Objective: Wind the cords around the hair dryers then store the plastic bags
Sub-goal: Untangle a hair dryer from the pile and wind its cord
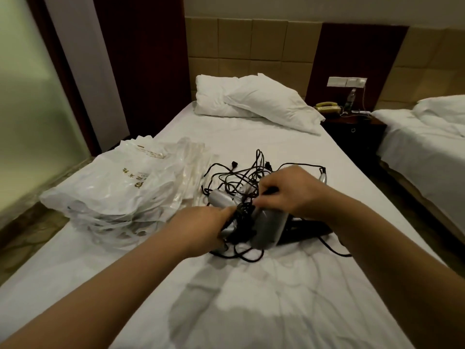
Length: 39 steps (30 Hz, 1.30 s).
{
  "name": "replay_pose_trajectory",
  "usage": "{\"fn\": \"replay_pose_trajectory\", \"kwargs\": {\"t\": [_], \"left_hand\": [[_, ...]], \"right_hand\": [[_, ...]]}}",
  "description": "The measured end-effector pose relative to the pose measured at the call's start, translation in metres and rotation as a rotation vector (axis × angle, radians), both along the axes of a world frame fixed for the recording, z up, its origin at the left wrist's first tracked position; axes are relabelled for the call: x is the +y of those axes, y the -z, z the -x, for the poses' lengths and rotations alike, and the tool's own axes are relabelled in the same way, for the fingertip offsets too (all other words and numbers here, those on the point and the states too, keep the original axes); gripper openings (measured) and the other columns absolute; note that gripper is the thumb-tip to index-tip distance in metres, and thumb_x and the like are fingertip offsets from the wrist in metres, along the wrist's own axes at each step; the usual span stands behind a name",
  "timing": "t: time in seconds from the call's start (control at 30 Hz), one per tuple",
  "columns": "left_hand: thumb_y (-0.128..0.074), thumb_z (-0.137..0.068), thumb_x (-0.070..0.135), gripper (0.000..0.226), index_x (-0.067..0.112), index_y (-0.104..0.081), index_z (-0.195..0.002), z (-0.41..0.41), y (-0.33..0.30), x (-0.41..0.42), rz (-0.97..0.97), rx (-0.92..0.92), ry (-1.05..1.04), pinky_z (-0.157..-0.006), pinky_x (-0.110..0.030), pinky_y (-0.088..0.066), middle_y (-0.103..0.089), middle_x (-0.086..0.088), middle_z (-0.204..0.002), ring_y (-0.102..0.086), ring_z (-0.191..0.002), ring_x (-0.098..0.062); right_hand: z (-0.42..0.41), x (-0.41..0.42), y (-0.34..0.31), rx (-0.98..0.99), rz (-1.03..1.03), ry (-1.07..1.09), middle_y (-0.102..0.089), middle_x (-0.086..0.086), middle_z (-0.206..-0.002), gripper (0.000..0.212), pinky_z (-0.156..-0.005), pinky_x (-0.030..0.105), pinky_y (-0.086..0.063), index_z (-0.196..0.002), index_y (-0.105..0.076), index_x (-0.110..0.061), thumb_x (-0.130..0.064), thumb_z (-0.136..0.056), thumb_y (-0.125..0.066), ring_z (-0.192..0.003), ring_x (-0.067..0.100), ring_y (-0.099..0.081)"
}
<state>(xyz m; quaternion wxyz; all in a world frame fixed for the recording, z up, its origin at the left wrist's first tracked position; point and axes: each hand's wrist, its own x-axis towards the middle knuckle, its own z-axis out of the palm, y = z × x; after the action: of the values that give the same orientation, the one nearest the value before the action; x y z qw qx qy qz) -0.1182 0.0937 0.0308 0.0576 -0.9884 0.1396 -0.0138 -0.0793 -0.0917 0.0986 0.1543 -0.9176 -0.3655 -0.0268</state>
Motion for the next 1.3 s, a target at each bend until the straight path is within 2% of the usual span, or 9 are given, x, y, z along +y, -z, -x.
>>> {"fn": "replay_pose_trajectory", "kwargs": {"t": [0.17,0.37,0.53,0.67,0.8,0.9,1.03,1.17,1.3], "left_hand": [[-0.065,-0.081,0.044,0.071,0.040,-0.025,-0.140,0.018,-0.018,-0.004,0.122,0.125,0.200,-0.075,-0.028,-0.045,-0.059,0.008,-0.121,-0.056,-0.104,-0.016],[-0.083,-0.068,0.032,0.102,0.059,-0.012,-0.136,0.035,-0.029,0.007,0.726,0.433,0.202,-0.078,-0.014,-0.046,-0.066,0.012,-0.108,-0.059,-0.084,0.004],[-0.074,-0.063,0.013,0.091,0.055,-0.032,-0.132,0.034,-0.032,0.012,1.302,0.463,0.175,-0.047,-0.025,-0.043,-0.064,-0.003,-0.062,-0.050,-0.049,-0.013],[-0.061,-0.068,0.007,0.061,0.022,-0.049,-0.127,0.021,-0.024,0.014,1.586,0.331,0.067,-0.041,-0.022,-0.037,-0.058,-0.003,-0.057,-0.044,-0.042,-0.014],[-0.056,-0.073,0.015,0.030,0.013,-0.056,-0.103,0.014,-0.027,0.026,1.791,0.150,-0.028,-0.039,-0.020,-0.035,-0.065,-0.005,-0.071,-0.043,-0.042,-0.014],[-0.057,-0.075,0.021,0.027,0.015,-0.059,-0.101,0.013,-0.025,0.035,1.837,0.061,-0.078,-0.039,-0.022,-0.034,-0.064,-0.005,-0.073,-0.044,-0.044,-0.015],[-0.066,-0.075,0.020,0.025,0.020,-0.062,-0.100,0.013,-0.024,0.041,1.809,-0.001,-0.122,-0.040,-0.022,-0.035,-0.064,-0.003,-0.073,-0.043,-0.046,-0.017],[-0.059,-0.075,0.026,0.025,0.018,-0.060,-0.099,0.009,-0.030,0.035,1.839,-0.041,-0.118,-0.041,-0.022,-0.034,-0.064,-0.001,-0.073,-0.045,-0.046,-0.014],[-0.057,-0.075,0.026,0.028,0.014,-0.057,-0.101,0.009,-0.039,0.029,1.872,-0.028,-0.056,-0.040,-0.020,-0.033,-0.063,-0.001,-0.071,-0.045,-0.044,-0.013]], "right_hand": [[-0.026,-0.005,0.001,0.303,-0.222,0.035,-0.045,-0.005,-0.057,0.030,-0.056,0.020,-0.032,-0.063,-0.050,-0.018,-0.030,-0.083,-0.069,-0.050,0.002,-0.037],[-0.038,-0.025,0.031,0.825,-0.549,0.021,-0.052,-0.008,-0.044,0.037,-0.045,0.012,-0.039,-0.059,-0.056,-0.010,-0.008,-0.095,-0.047,-0.039,-0.001,-0.047],[-0.023,-0.010,0.092,0.965,-0.685,0.301,-0.066,0.006,-0.065,0.020,-0.052,0.020,-0.046,-0.108,-0.053,-0.002,-0.002,-0.099,-0.036,-0.054,0.011,-0.055],[0.005,0.011,0.116,0.899,-0.651,0.159,-0.049,-0.004,-0.052,0.042,-0.056,0.020,-0.034,-0.071,-0.061,-0.008,-0.023,-0.101,-0.036,-0.048,0.006,-0.040],[0.002,-0.002,0.139,0.704,-0.425,0.245,-0.061,-0.004,-0.077,0.028,-0.071,0.012,-0.041,-0.080,-0.063,-0.012,-0.025,-0.098,-0.046,-0.071,-0.001,-0.056],[-0.015,-0.016,0.140,0.523,-0.157,0.310,-0.061,0.001,-0.086,0.031,-0.080,0.025,-0.041,-0.084,-0.065,-0.011,-0.030,-0.099,-0.045,-0.084,0.013,-0.055],[-0.032,-0.032,0.053,0.249,-0.143,0.414,-0.046,0.000,-0.064,0.033,-0.058,0.024,-0.038,-0.074,-0.053,-0.012,-0.025,-0.101,-0.038,-0.069,0.021,-0.049],[-0.022,-0.046,-0.052,-0.116,-0.571,0.334,-0.043,0.001,-0.056,0.035,-0.043,0.019,-0.028,-0.065,-0.053,-0.017,-0.027,-0.098,-0.046,-0.052,0.014,-0.037],[-0.024,-0.056,-0.043,0.086,-0.116,0.383,-0.051,0.000,-0.058,0.026,-0.047,0.023,-0.036,-0.075,-0.058,-0.018,-0.025,-0.097,-0.047,-0.053,0.014,-0.047]]}}
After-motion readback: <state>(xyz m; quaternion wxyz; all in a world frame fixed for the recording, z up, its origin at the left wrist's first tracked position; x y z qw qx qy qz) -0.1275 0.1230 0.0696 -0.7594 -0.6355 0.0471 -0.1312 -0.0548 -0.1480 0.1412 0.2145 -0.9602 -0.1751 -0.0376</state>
